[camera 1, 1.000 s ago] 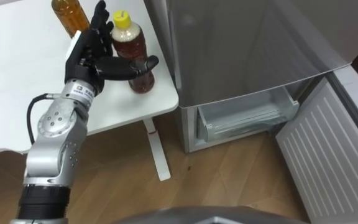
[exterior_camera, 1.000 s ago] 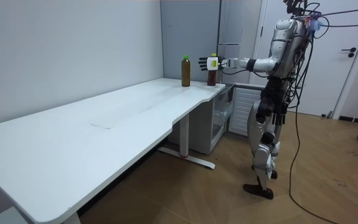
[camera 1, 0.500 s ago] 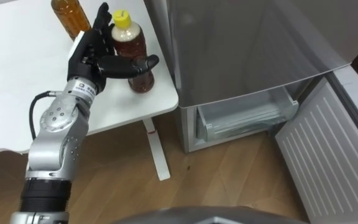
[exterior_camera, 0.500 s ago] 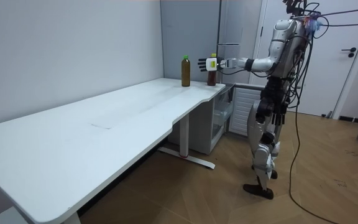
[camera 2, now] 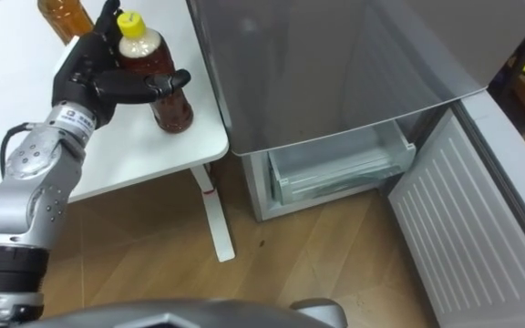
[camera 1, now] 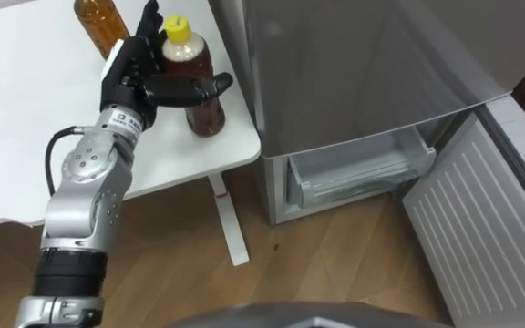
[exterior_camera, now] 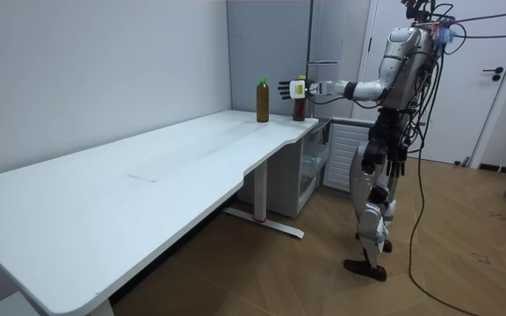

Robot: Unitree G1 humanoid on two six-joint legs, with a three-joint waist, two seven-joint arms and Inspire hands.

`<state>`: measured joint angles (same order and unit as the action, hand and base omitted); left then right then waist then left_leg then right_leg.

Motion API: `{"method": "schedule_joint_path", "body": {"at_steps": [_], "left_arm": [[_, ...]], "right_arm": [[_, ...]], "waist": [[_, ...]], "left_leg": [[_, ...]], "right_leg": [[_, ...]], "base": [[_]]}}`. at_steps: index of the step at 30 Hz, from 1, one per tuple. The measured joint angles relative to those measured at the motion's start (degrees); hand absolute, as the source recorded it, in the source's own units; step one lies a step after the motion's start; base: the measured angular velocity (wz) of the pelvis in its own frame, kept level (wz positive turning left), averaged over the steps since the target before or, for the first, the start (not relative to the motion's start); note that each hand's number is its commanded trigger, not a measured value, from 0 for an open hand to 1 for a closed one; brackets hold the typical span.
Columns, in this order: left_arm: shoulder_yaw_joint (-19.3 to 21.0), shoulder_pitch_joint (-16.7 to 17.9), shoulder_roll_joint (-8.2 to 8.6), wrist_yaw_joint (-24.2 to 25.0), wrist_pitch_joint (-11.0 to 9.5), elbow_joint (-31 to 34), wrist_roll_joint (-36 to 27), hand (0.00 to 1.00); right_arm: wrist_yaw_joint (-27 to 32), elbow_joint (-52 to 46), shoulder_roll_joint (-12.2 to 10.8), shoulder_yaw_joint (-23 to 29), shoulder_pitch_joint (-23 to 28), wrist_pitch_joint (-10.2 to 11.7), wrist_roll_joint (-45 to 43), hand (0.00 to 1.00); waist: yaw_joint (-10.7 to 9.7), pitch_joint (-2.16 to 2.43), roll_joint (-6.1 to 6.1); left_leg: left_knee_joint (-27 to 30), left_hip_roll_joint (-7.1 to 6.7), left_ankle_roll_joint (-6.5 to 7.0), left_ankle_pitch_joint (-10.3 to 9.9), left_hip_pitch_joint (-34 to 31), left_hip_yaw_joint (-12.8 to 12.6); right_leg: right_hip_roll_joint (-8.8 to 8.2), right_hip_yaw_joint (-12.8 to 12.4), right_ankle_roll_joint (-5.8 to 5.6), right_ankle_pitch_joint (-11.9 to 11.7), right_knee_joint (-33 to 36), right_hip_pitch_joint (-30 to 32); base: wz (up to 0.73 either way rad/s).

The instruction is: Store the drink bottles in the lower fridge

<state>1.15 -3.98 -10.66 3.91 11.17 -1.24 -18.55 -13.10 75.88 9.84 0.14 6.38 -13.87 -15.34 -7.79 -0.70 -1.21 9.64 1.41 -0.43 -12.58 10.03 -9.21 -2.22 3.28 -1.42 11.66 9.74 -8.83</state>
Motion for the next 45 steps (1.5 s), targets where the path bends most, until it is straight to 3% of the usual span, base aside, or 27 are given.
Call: {"method": "schedule_joint_path", "body": {"at_steps": [7, 19, 38, 45], "left_arm": [[0.20, 0.00, 0.01, -0.89, 1.13, -0.02, -0.02, 1.00], [0.66, -0.01, 0.74, -1.21, 2.58, -1.54, -0.03, 1.00], [0.70, -0.02, 0.76, -1.10, 2.81, -1.54, 0.01, 1.00], [-1.23, 0.01, 0.59, -0.89, 2.81, 2.02, 0.17, 1.00]], "right_arm": [[0.00, -0.31, 0.01, 0.00, 0.39, -0.81, -0.11, 0.00], [0.13, -0.47, -0.01, 0.00, 0.31, -1.17, -0.76, 0.00], [0.32, -0.15, -0.05, -0.31, -0.18, -1.12, -0.86, 0.00], [-0.11, 0.16, -0.13, -0.57, -0.70, -1.10, -0.79, 0.00]], "waist": [[0.03, 0.28, 0.05], [0.01, 0.25, 0.20], [-0.32, 0.25, 0.04], [-0.02, 0.02, 0.53]], "left_leg": [[0.00, 0.00, 0.00, 0.00, -0.46, -0.05], [-0.02, 0.00, 0.00, 0.00, -0.52, -0.05], [0.04, 0.02, 0.00, 0.00, -0.77, -0.04], [0.06, 0.00, 0.00, 0.00, -1.47, 0.03]], "right_leg": [[0.01, 0.02, 0.01, -0.01, 0.14, 0.59], [0.02, -0.08, 0.02, -0.01, 0.04, 0.67], [0.00, 0.02, 0.02, -0.02, 0.04, 0.72], [-0.04, 0.09, 0.00, -0.09, 0.04, 1.00]], "base": [[0.00], [0.00], [0.00], [0.02]]}}
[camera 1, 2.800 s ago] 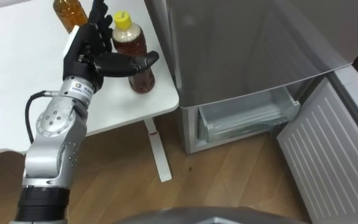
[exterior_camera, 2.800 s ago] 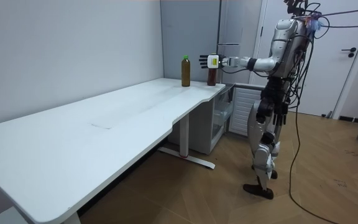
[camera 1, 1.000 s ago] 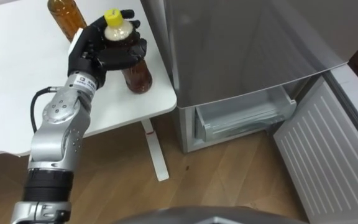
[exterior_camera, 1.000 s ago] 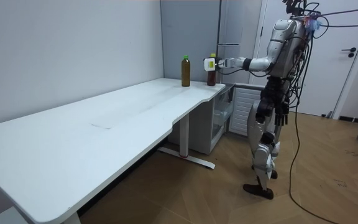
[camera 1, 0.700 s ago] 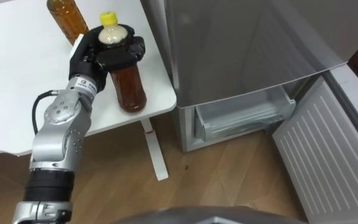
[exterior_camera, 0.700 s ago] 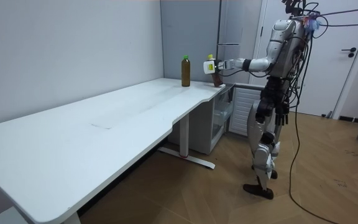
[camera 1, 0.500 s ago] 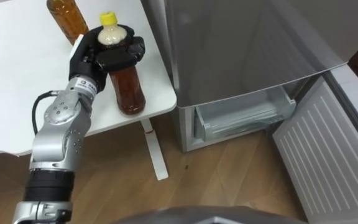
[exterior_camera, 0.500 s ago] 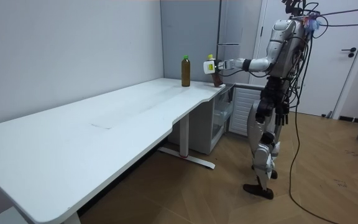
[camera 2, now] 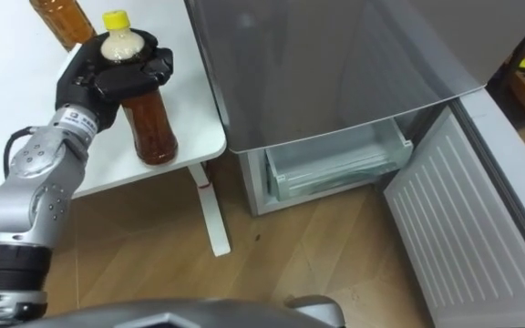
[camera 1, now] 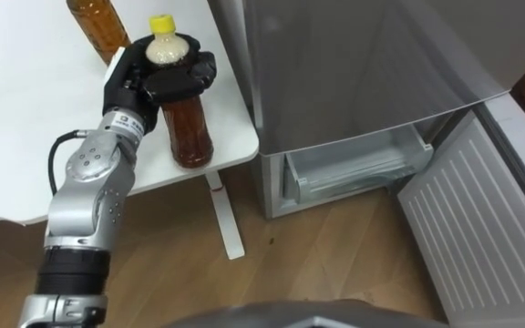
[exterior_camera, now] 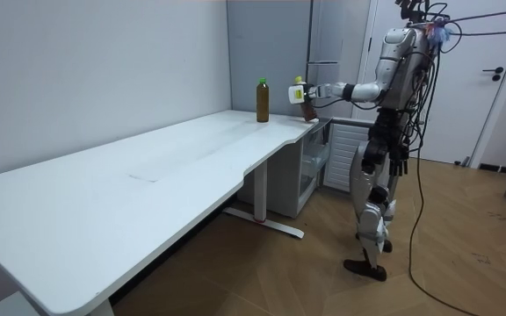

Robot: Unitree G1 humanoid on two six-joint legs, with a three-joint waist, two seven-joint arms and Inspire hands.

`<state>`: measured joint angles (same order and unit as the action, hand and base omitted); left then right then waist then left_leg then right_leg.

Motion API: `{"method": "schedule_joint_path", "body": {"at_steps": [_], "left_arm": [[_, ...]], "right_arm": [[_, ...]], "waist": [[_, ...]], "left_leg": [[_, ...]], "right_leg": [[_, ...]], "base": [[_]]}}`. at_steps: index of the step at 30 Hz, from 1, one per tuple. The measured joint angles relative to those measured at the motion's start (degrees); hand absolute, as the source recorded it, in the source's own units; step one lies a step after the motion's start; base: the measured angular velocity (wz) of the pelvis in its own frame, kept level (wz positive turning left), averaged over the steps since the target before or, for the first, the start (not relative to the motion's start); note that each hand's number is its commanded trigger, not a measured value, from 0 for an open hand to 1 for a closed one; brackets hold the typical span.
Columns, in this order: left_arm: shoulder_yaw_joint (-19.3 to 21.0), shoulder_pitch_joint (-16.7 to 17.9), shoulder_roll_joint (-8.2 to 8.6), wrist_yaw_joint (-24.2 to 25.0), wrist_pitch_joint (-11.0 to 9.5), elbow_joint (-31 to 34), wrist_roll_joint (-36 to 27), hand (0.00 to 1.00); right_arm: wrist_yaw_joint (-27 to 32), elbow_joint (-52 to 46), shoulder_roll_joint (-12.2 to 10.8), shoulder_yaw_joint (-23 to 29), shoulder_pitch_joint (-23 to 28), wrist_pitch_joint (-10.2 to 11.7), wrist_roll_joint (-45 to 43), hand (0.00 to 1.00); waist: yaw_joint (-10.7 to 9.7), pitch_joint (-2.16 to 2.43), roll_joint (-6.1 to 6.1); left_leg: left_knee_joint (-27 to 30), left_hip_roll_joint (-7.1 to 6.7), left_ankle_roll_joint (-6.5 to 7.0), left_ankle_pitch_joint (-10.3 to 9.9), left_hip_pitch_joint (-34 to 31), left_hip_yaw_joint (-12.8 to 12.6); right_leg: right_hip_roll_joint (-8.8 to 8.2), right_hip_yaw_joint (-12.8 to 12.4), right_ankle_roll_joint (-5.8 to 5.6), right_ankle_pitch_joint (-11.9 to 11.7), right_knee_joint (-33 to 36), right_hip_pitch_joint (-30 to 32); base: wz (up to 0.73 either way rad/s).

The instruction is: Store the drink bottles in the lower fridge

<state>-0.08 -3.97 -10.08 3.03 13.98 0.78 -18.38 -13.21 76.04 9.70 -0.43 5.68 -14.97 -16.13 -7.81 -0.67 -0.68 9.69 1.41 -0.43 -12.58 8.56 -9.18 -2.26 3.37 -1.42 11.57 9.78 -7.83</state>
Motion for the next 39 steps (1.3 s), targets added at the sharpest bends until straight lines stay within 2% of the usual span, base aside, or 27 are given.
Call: {"method": "schedule_joint_path", "body": {"at_steps": [5, 10, 14, 18, 21, 22, 25, 30, 35, 39], "left_arm": [[-0.29, 0.26, -0.07, 1.48, 0.00, 3.74, 0.00, 1.00], [-0.63, 1.97, -0.06, 2.81, 0.00, 9.80, -0.03, 1.00], [-1.31, 2.66, -0.06, 2.82, -0.01, 12.32, -0.04, 1.00], [-3.00, 2.70, -0.02, 2.82, -0.01, 12.49, -0.21, 1.00], [-3.57, 4.51, -0.03, 2.82, -0.15, 13.39, -0.25, 1.00], [-3.87, 5.49, -0.02, 2.99, -0.15, 13.73, -0.26, 1.00], [-4.66, 7.14, 0.05, 4.63, -0.15, 13.79, -0.70, 1.00], [-4.98, 11.24, -0.35, 7.56, -0.14, 13.87, -2.41, 1.00], [-5.72, 12.66, -0.62, 7.81, -0.20, 13.87, -2.41, 1.00], [-5.90, 14.00, -0.50, 7.81, -0.20, 13.87, -2.41, 1.00]], "right_arm": [[-0.11, 0.04, -0.22, 0.01, -0.05, 0.04, -0.05, 0.00], [-0.21, -0.19, -0.35, -0.03, -0.37, 0.07, -0.02, 0.00], [0.16, -0.10, -0.34, -0.26, -1.19, 0.47, 0.00, 0.00], [0.75, 0.07, -0.21, -1.67, -1.74, 0.92, 0.06, 0.00], [1.38, 0.08, -0.20, -2.79, -2.38, 1.29, 0.08, 0.00], [1.71, 0.06, -0.20, -2.78, -2.55, 1.57, 0.10, 0.00], [2.55, 0.08, -0.21, -2.81, -2.96, 2.37, 0.07, 0.00], [4.08, 0.20, -0.19, -2.78, -3.25, 2.51, 0.13, 0.00], [6.13, 0.03, -0.23, -2.83, -4.03, 3.41, 0.16, 0.00], [9.34, -0.66, -0.23, -2.76, -4.41, 4.76, 0.48, 0.00]], "waist": [[0.20, 0.04, 0.02], [0.46, 0.44, 0.54], [0.68, 0.54, 0.65], [2.04, 0.66, 0.18], [2.10, 0.78, -0.17], [2.11, 0.66, 0.12], [2.86, 0.64, -0.15], [3.41, 0.54, 0.11], [4.10, 0.55, 0.34], [5.14, 0.26, 0.79]], "left_leg": [[0.00, 0.02, 0.00, 0.00, 0.00, 0.05], [0.01, 0.01, 0.00, 0.00, -0.47, 1.32], [0.43, -0.07, 0.00, 0.00, -1.03, 1.87], [0.97, -0.05, 0.00, 0.00, -1.29, 2.16], [1.08, -0.09, -0.01, 0.01, -0.98, 2.57], [1.10, -0.12, -0.01, 0.01, -0.95, 2.72], [1.22, -0.14, 0.01, 0.03, -1.27, 2.84], [1.87, -0.18, 0.00, 0.03, -2.05, 3.23], [2.03, -0.25, 0.00, 0.05, -2.96, 3.78], [1.88, -0.27, 0.00, 0.05, -2.97, 3.79]], "right_leg": [[0.00, 0.33, 0.01, 0.00, -0.04, 0.01], [-0.07, 1.53, 0.03, -0.02, -0.04, -0.05], [-0.18, 2.31, 0.09, -0.08, -0.03, -0.08], [-0.23, 2.81, 0.14, -0.11, 0.07, -0.45], [-0.28, 3.23, 0.15, -0.11, 0.02, -1.15], [-0.30, 3.33, 0.13, -0.08, -0.04, -1.24], [-0.32, 3.39, 0.07, -0.02, -0.14, -1.10], [-0.50, 4.23, 0.08, -0.02, -0.20, -0.88], [-0.56, 4.83, 0.10, -0.03, -0.11, -0.01], [-0.56, 4.95, 0.10, -0.03, -0.21, -0.01]], "base": [[0.01], [0.10], [0.12], [0.06], [0.08], [0.07], [0.04], [0.06], [0.06], [0.00]]}}
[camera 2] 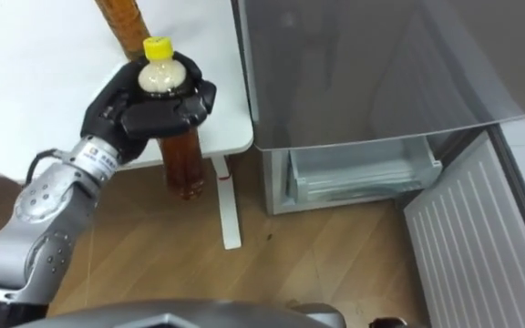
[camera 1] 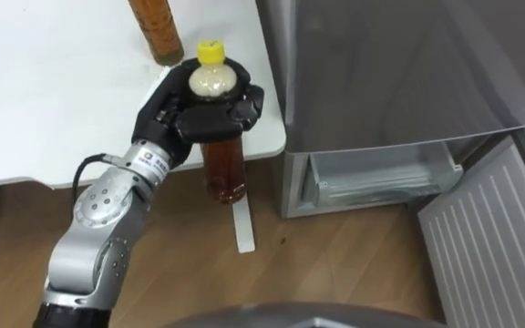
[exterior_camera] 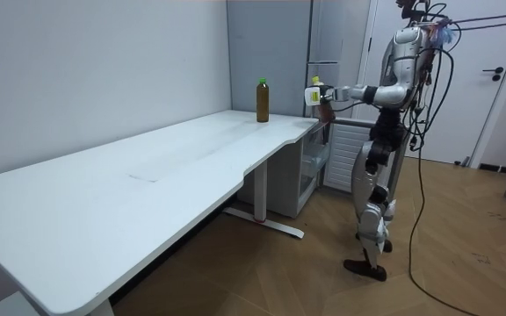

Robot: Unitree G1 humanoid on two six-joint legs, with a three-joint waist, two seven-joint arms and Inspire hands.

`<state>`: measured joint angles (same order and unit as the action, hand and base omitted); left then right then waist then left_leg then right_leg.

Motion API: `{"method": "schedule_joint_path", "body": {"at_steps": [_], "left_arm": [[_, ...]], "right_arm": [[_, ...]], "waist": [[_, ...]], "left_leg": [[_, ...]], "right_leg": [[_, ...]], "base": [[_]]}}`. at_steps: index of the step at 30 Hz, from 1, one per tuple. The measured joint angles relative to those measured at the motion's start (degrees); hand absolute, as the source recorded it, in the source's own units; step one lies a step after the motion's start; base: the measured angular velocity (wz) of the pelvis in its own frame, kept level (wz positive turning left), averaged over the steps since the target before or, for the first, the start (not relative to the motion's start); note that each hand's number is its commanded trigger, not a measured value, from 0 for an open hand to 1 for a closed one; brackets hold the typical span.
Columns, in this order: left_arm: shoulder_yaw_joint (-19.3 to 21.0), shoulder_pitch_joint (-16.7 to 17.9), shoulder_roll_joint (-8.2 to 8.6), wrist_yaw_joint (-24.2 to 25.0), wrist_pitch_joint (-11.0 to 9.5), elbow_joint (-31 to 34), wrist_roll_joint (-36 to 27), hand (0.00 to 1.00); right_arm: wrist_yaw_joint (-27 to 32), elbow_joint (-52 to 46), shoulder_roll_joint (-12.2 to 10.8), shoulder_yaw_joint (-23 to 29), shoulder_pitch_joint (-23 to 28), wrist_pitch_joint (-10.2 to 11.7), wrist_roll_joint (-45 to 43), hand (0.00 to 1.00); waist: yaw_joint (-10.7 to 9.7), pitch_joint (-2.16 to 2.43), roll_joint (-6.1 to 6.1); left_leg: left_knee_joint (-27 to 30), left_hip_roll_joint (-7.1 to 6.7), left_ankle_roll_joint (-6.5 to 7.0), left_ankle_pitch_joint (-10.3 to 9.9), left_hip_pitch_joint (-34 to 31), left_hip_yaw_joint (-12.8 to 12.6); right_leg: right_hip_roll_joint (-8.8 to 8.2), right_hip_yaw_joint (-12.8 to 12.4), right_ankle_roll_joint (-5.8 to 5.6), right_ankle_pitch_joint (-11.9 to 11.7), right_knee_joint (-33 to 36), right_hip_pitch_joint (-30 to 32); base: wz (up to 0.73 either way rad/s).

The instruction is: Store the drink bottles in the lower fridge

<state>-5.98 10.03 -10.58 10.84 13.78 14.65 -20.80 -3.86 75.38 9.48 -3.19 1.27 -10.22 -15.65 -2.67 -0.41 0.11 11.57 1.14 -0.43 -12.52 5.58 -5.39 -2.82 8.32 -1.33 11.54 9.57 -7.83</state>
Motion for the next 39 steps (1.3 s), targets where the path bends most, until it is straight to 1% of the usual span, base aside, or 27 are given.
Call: {"method": "schedule_joint_path", "body": {"at_steps": [1, 2, 4, 6, 8, 10, 11, 12, 14, 16, 17, 19, 21, 23, 25, 28, 31, 35, 39], "left_arm": [[0.00, 0.04, 0.02, 0.00, 0.00, 0.00, 0.00, 1.00], [0.00, 0.05, 0.02, 0.01, 0.00, 0.00, 0.02, 1.00], [-0.13, 0.05, 0.06, 0.04, -0.07, -0.04, 0.03, 1.00], [-0.76, 0.11, 0.11, 0.17, -0.54, -0.54, 0.02, 1.00], [-0.99, 0.57, 0.44, 0.58, -1.03, -1.45, 0.10, 1.00], [-1.10, 2.05, 0.52, 0.64, -1.14, -2.26, 0.13, 1.00], [-1.22, 2.35, 0.54, 0.64, -1.14, -2.42, 0.13, 1.00], [-1.49, 3.11, 0.60, 0.64, -1.14, -2.44, 0.13, 1.00], [-2.12, 3.91, 0.52, 0.65, -1.14, -2.44, 0.13, 1.00], [-2.21, 4.60, 0.49, 0.93, -1.14, -2.44, 0.12, 1.00], [-2.18, 4.75, 0.56, 0.93, -1.14, -2.44, 0.11, 1.00], [-2.17, 4.84, 0.50, 0.90, -1.14, -2.44, 0.07, 1.00], [-2.17, 4.87, 0.50, 0.80, -1.17, -2.44, 0.09, 1.00], [-2.17, 5.17, 0.61, 0.70, -1.48, -2.56, 0.05, 1.00], [-2.13, 5.31, 0.69, 0.92, -2.27, -3.71, 0.04, 1.00], [-2.01, 5.36, 0.67, 1.13, -2.40, -5.67, 0.05, 1.00], [-1.90, 5.42, 0.73, 1.13, -2.41, -7.91, 0.12, 1.00], [-1.93, 5.44, 0.79, 1.12, -2.48, -8.58, 0.13, 1.00], [-1.97, 5.42, 0.89, 1.13, -2.94, -8.57, 0.24, 1.00]], "right_arm": [[0.86, -0.75, 0.00, -0.01, -0.33, 0.19, 0.04, 0.00], [1.32, -1.56, 0.00, -0.01, -0.38, 0.22, 0.09, 0.00], [2.96, -3.81, 0.06, -0.11, -1.24, 1.29, 2.17, 0.00], [4.01, -5.36, 0.08, -0.18, -1.21, 2.35, 3.85, 0.00], [4.41, -7.15, 0.18, -0.25, -1.15, 2.63, 4.11, 0.00], [4.31, -12.02, -0.04, -1.35, -1.17, 2.92, 4.57, 0.00], [4.26, -13.35, -0.15, -1.89, -1.18, 3.28, 4.56, 0.00], [3.95, -15.49, -0.44, -2.46, -1.18, 4.18, 4.61, 0.00], [3.39, -19.12, -0.87, -3.65, -1.14, 4.50, 4.95, 0.00], [1.75, -23.15, -1.23, -4.84, -0.94, 5.11, 6.55, 0.00], [1.46, -24.28, -1.29, -5.06, -0.73, 5.18, 6.95, 0.00], [1.03, -28.45, -1.28, -7.11, 0.32, 5.29, 9.79, 0.00], [-0.12, -31.68, -1.30, -8.12, 1.35, 5.27, 10.40, 0.00], [-1.65, -34.83, -1.31, -9.01, 2.14, 5.21, 10.58, 0.00], [-4.24, -38.85, -1.50, -9.11, 3.30, 5.32, 10.57, 0.00], [-6.86, -41.67, -1.91, -9.06, 3.86, 5.35, 10.56, 0.00], [-9.28, -43.31, -2.49, -9.06, 4.48, 5.36, 10.53, 0.00], [-11.70, -44.57, -2.51, -9.08, 4.48, 5.36, 10.52, 0.00], [-16.14, -45.43, -2.51, -9.07, 4.23, 5.32, 10.39, 0.00]], "waist": [[0.27, -0.08, 0.21], [0.41, -0.04, 0.27], [0.70, 0.06, 0.43], [1.26, 0.08, 0.45], [1.54, 0.11, 0.39], [1.60, 0.14, 0.24], [1.57, 0.15, 0.20], [1.57, 0.17, 0.18], [1.75, 0.18, 0.15], [1.84, 0.18, 0.16], [1.94, 0.20, 0.13], [2.12, 0.21, 0.12], [2.47, 0.20, 0.12], [2.89, 0.17, 0.25], [3.03, 0.09, 0.65], [3.09, 0.05, 0.91], [3.04, 0.01, 0.91], [3.01, -0.07, 0.78], [2.83, -0.02, 0.66]], "left_leg": [[-0.03, -0.01, 0.00, 0.00, -0.10, 0.01], [-0.03, -0.02, 0.00, 0.00, -0.23, 0.01], [0.17, -0.03, 0.00, 0.00, -0.85, 0.12], [0.17, -0.03, 0.00, 0.00, -0.87, 0.35], [0.13, -0.03, 0.00, 0.00, -0.89, 0.62], [0.12, -0.02, -0.03, 0.02, -0.98, 0.69], [0.13, -0.02, -0.03, 0.02, -0.98, 0.71], [0.15, -0.02, -0.03, 0.02, -0.92, 0.75], [0.15, -0.06, -0.03, 0.02, -0.98, 0.81], [0.18, -0.05, -0.03, 0.02, -0.97, 0.82], [0.23, -0.05, -0.03, 0.02, -0.96, 0.83], [0.31, -0.03, -0.03, 0.02, -0.91, 0.86], [0.24, -0.03, -0.04, 0.02, -0.98, 0.85], [0.20, -0.02, -0.04, 0.02, -0.86, 0.79], [0.28, -0.03, -0.04, 0.02, -0.80, 0.89], [0.29, -0.04, -0.03, 0.02, -0.80, 0.94], [0.28, -0.02, -0.04, 0.02, -0.96, 0.94], [0.27, -0.02, -0.04, 0.01, -1.47, 1.03], [0.33, -0.03, -0.04, 0.01, -2.04, 1.44]], "right_leg": [[-0.01, 0.03, 0.00, 0.00, 0.01, 0.11], [-0.01, 0.03, 0.00, 0.00, 0.00, 0.25], [-0.03, 0.17, 0.01, -0.01, 0.03, 0.69], [-0.02, 0.38, 0.01, -0.02, 0.08, 0.61], [-0.02, 0.74, 0.02, -0.02, 0.12, 0.57], [0.03, 0.74, 0.03, -0.03, 0.14, 0.73], [0.04, 0.75, 0.04, -0.03, 0.14, 0.70], [0.04, 0.77, 0.04, -0.04, 0.15, 0.59], [-0.03, 1.00, 0.04, -0.04, 0.18, 0.56], [-0.06, 1.16, 0.04, -0.04, 0.19, 0.46], [-0.07, 1.17, 0.04, -0.04, 0.22, 0.43], [-0.07, 1.24, 0.06, -0.05, 0.25, 0.27], [-0.07, 1.22, 0.06, -0.06, 0.27, 0.31], [-0.07, 1.15, 0.06, -0.05, 0.33, 0.27], [-0.07, 1.23, 0.06, -0.06, 0.31, 0.25], [-0.07, 1.23, 0.06, -0.06, 0.29, 0.22], [-0.05, 1.27, 0.06, -0.06, 0.29, 0.21], [-0.06, 1.33, 0.06, -0.06, 0.33, 0.55], [-0.05, 1.71, 0.06, -0.06, 0.33, 0.88]], "base": [[0.00], [0.00], [0.02], [0.07], [0.05], [0.00], [0.00], [0.03], [0.05], [0.05], [0.00], [0.00], [0.00], [0.00], [0.00], [0.00], [0.00], [0.01], [0.06]]}}
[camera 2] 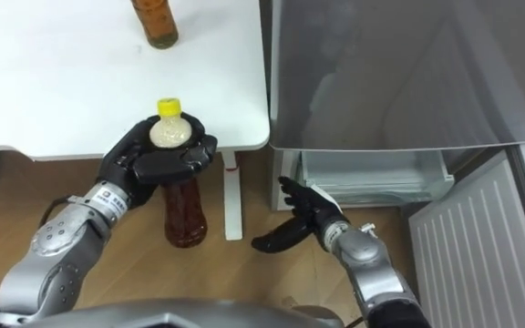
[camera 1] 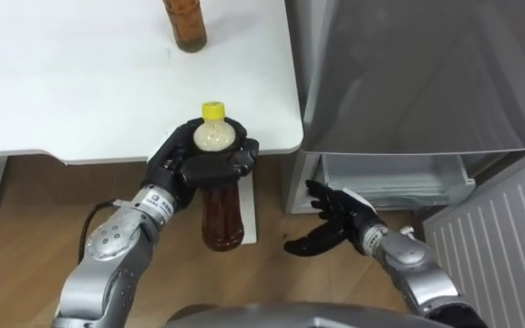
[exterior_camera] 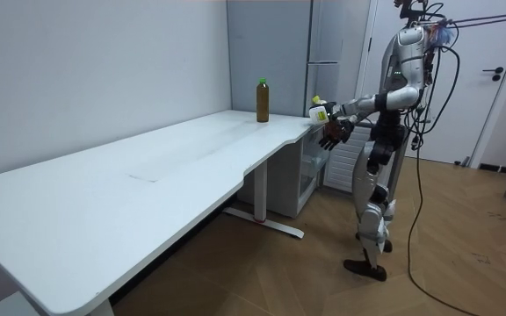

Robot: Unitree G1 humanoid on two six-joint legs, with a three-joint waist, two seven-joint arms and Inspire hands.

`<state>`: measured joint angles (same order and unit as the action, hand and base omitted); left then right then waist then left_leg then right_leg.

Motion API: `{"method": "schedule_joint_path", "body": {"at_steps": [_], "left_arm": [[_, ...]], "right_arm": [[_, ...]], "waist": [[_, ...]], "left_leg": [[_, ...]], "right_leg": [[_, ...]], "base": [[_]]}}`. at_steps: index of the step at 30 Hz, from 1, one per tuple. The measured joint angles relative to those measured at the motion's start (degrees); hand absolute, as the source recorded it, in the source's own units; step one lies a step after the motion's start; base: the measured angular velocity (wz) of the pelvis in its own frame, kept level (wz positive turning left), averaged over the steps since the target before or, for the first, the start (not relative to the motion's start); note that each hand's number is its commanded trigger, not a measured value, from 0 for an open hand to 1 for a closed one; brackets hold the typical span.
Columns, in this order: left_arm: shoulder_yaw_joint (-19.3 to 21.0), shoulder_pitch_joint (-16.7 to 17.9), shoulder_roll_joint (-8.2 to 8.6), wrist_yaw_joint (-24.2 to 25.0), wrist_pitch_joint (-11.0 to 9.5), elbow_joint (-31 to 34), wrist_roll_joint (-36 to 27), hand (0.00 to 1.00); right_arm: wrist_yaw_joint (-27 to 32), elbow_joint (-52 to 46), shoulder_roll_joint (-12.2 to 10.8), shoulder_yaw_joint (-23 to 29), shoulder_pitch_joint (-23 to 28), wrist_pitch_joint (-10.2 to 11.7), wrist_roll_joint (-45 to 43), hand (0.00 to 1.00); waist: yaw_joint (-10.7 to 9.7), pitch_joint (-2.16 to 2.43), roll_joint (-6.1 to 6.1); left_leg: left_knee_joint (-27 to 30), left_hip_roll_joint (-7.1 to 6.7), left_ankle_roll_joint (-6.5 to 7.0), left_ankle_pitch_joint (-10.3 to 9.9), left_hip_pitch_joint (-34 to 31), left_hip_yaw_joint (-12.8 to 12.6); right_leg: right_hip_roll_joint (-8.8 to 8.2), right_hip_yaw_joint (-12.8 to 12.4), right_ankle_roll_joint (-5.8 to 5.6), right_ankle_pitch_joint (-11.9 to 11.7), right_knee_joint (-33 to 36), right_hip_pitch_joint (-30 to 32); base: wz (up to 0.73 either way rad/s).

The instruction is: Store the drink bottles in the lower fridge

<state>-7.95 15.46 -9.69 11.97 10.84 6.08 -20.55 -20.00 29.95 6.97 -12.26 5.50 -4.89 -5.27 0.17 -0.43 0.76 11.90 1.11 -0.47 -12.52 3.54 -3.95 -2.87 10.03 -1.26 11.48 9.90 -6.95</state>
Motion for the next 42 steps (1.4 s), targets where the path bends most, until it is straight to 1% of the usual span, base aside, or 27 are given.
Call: {"method": "schedule_joint_path", "body": {"at_steps": [4, 5, 7, 12, 13, 18, 20, 24, 27, 29, 35, 39, 42], "left_arm": [[0.00, -0.01, 0.13, 0.22, -0.35, 0.00, 0.00, 1.00], [0.00, -0.01, 0.12, 0.31, -0.52, 0.00, 0.01, 1.00], [0.01, -0.01, 0.12, 0.93, -1.17, 0.00, 0.02, 1.00], [-0.01, -0.29, 0.14, 2.18, -1.78, 0.01, 0.02, 1.00], [-0.01, -0.29, 0.17, 2.28, -1.99, 0.05, 0.04, 1.00], [-0.14, -0.32, 0.07, 2.33, -2.27, 1.19, 0.14, 1.00], [-0.47, -0.32, 0.13, 2.32, -2.70, 1.65, 0.14, 1.00], [-1.39, -0.33, 0.27, 2.31, -2.91, 2.91, 0.09, 1.00], [-2.50, -0.34, 0.29, 2.29, -4.15, 2.98, 0.00, 1.00], [-3.30, -0.35, 0.29, 2.27, -4.51, 2.98, 0.00, 1.00], [-5.87, -0.55, 0.16, 2.27, -4.56, 2.98, 0.00, 1.00], [-6.88, -0.70, 0.22, 2.81, -4.56, 2.98, -0.14, 1.00], [-7.04, -0.75, 0.18, 3.85, -4.56, 2.89, -0.16, 1.00]], "right_arm": [[-5.18, -0.13, -0.01, -0.26, 0.03, -0.02, 0.14, 0.00], [-5.71, -0.27, -0.01, -0.38, 0.04, -0.02, 0.14, 0.00], [-7.81, -0.93, 0.00, -0.89, 0.05, -0.02, 0.14, 0.00], [-10.77, -1.51, -0.04, -1.30, -0.02, -0.02, 0.09, 0.00], [-11.30, -1.51, -0.01, -1.28, -0.01, -0.04, -0.01, 0.00], [-12.63, -1.52, 0.01, -1.29, 0.12, -0.15, -0.09, 0.00], [-12.79, -1.56, 0.01, -1.77, 0.11, -0.15, -0.08, 0.00], [-14.03, -3.40, 0.08, -2.23, 0.15, -0.15, -0.07, 0.00], [-14.71, -5.02, 0.09, -2.48, 0.13, -0.14, 0.37, 0.00], [-15.08, -5.27, 0.01, -2.91, 0.09, -0.13, 0.59, 0.00], [-15.93, -5.27, 0.03, -4.57, 0.09, -0.13, 0.99, 0.00], [-16.37, -5.15, 0.02, -4.98, 0.16, -0.13, 4.23, 0.00], [-16.39, -5.14, -0.11, -5.53, 0.12, -0.12, 8.96, 0.00]], "waist": [[0.14, -0.03, 0.06], [0.13, -0.06, 0.11], [0.14, -0.20, 0.32], [0.13, -0.54, 0.74], [0.12, -0.53, 0.75], [-0.03, -0.52, 0.69], [-0.05, -0.45, 0.59], [-0.08, -0.37, -0.07], [-0.14, -0.37, -0.19], [-0.13, -0.38, -0.19], [-0.17, -0.68, -0.42], [-0.29, -0.71, -0.36], [-0.28, -0.75, 0.01]], "left_leg": [[0.70, 0.00, 0.00, 0.00, -0.04, 0.02], [0.83, 0.00, 0.00, 0.00, -0.03, 0.02], [0.89, 0.02, 0.00, 0.00, -0.08, 0.02], [1.72, 0.12, 0.09, -0.13, -1.06, 0.21], [1.81, 0.14, 0.10, -0.16, -1.36, 0.24], [2.87, 0.15, 0.13, -0.17, -2.66, 0.71], [2.90, 0.18, 0.12, -0.16, -2.63, 0.81], [2.88, 0.20, 0.13, -0.15, -1.93, 0.72], [2.79, 0.20, 0.13, -0.15, -1.68, 0.66], [2.70, 0.18, 0.14, -0.15, -1.40, 0.61], [2.36, 0.17, 0.14, -0.15, -1.25, 0.58], [2.82, 0.18, 0.14, -0.15, -1.53, 0.36], [2.91, 0.17, 0.14, -0.14, -1.67, 0.27]], "right_leg": [[-0.07, 0.09, 0.00, 0.00, 0.02, -0.12], [-0.08, 0.11, 0.00, 0.00, 0.02, -0.12], [-0.08, 0.21, 0.00, 0.00, 0.02, -0.11], [-0.10, 0.47, 0.00, 0.00, 0.59, 0.31], [-0.10, 0.49, 0.00, 0.00, 0.86, 0.65], [-0.11, 0.87, 0.16, -0.10, 1.09, 1.38], [-0.10, 0.99, 0.17, -0.11, 1.29, 1.41], [-0.15, 0.90, 0.17, -0.11, 1.80, 1.28], [-0.14, 0.79, 0.17, -0.11, 1.80, 0.92], [-0.14, 0.76, 0.17, -0.11, 1.79, 0.82], [-0.16, 0.80, 0.17, -0.11, 1.68, 0.46], [-0.16, 0.86, 0.17, -0.11, 1.29, 0.53], [-0.16, 0.87, 0.17, -0.11, 0.92, 0.52]], "base": [[0.00], [0.00], [0.00], [0.03], [0.03], [0.04], [0.03], [-0.01], [0.00], [0.00], [0.00], [0.00], [0.00]]}}
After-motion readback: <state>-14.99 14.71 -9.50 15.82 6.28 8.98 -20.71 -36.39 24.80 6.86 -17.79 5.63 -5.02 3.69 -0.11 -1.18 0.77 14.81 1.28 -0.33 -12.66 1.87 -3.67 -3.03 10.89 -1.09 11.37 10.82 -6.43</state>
